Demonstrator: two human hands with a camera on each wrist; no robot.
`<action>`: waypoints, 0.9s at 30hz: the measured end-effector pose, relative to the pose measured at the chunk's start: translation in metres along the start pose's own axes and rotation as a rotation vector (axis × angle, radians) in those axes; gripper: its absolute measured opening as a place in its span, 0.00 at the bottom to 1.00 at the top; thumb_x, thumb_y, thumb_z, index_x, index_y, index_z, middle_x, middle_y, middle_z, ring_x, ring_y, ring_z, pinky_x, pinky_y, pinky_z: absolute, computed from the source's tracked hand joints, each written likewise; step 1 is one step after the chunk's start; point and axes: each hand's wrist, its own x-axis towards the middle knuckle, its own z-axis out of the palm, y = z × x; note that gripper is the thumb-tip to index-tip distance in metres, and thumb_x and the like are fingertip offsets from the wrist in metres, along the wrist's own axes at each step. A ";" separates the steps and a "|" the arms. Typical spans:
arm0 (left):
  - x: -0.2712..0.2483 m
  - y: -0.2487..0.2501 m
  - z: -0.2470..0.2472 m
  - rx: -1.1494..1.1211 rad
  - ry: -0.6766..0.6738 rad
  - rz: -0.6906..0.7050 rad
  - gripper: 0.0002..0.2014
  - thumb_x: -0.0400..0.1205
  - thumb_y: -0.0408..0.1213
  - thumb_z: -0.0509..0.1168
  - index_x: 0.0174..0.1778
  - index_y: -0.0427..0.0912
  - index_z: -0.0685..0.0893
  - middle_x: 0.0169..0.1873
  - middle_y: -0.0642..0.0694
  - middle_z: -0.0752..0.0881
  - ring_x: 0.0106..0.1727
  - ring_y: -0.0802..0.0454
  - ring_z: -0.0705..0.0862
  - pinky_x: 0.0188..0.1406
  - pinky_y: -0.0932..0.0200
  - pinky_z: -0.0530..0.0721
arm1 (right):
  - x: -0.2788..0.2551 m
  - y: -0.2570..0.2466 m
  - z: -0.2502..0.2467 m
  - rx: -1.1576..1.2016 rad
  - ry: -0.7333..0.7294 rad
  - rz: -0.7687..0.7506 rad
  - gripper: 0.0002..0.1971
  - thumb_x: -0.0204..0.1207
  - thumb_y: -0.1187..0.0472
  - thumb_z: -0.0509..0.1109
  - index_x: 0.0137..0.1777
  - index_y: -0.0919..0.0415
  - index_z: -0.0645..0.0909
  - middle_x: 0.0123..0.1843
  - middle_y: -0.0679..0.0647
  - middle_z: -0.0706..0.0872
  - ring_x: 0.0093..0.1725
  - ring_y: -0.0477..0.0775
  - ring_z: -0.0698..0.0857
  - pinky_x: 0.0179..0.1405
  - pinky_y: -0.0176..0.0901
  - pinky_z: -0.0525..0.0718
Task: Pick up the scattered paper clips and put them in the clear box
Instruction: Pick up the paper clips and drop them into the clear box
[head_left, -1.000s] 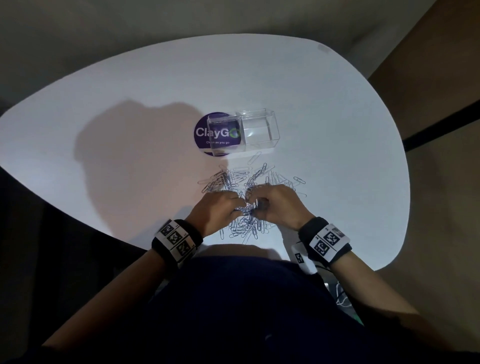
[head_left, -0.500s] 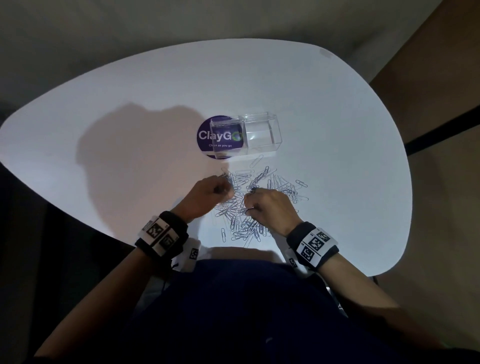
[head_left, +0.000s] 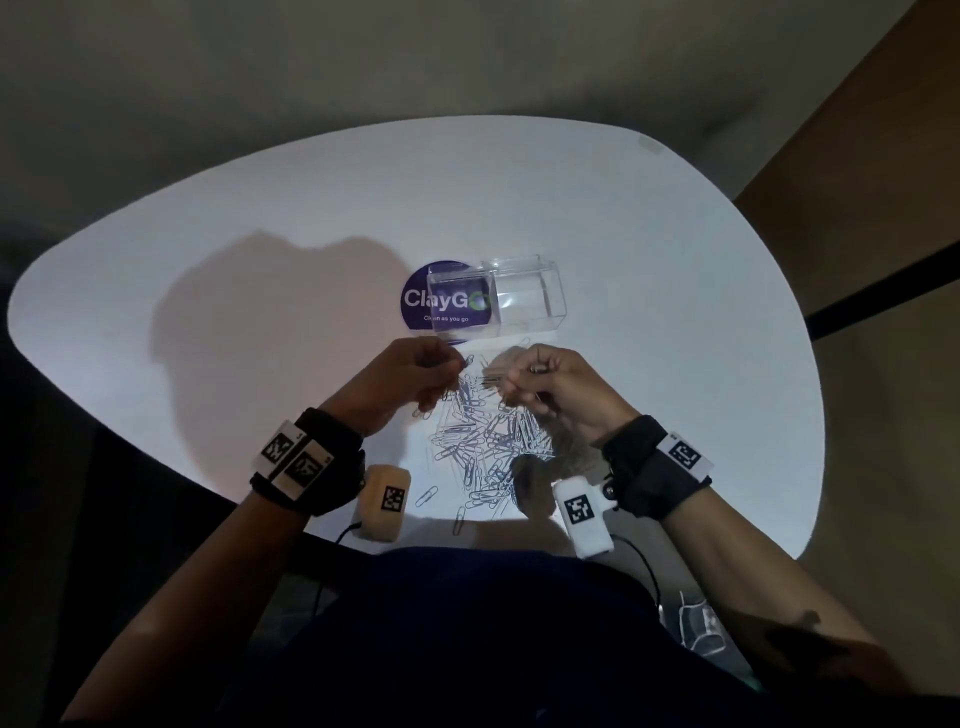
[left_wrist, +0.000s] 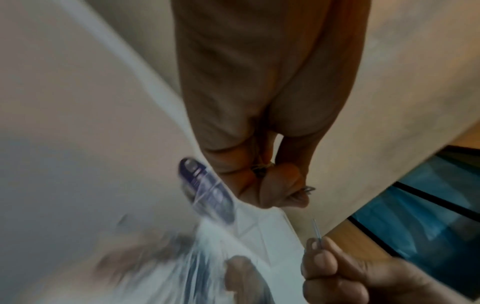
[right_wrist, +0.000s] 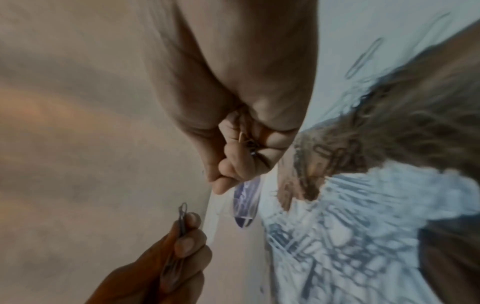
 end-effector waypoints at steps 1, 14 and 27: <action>0.006 0.008 -0.003 0.048 0.039 0.019 0.06 0.84 0.29 0.64 0.49 0.28 0.81 0.31 0.43 0.83 0.26 0.53 0.74 0.23 0.64 0.74 | 0.006 -0.009 0.002 0.017 0.002 0.010 0.05 0.81 0.77 0.66 0.53 0.70 0.78 0.32 0.52 0.90 0.24 0.43 0.79 0.18 0.30 0.71; 0.084 0.052 -0.016 0.890 0.194 0.159 0.09 0.70 0.27 0.64 0.38 0.28 0.89 0.40 0.32 0.90 0.44 0.36 0.87 0.40 0.59 0.74 | 0.084 -0.093 0.026 -0.403 0.161 0.136 0.06 0.75 0.74 0.68 0.37 0.70 0.82 0.30 0.61 0.82 0.23 0.51 0.77 0.23 0.37 0.77; 0.026 0.040 -0.027 0.613 0.482 0.190 0.15 0.71 0.20 0.59 0.41 0.39 0.88 0.35 0.47 0.88 0.39 0.48 0.87 0.47 0.54 0.86 | 0.100 -0.085 0.046 -0.823 0.043 0.038 0.11 0.76 0.72 0.66 0.56 0.60 0.82 0.46 0.52 0.81 0.44 0.52 0.78 0.38 0.39 0.75</action>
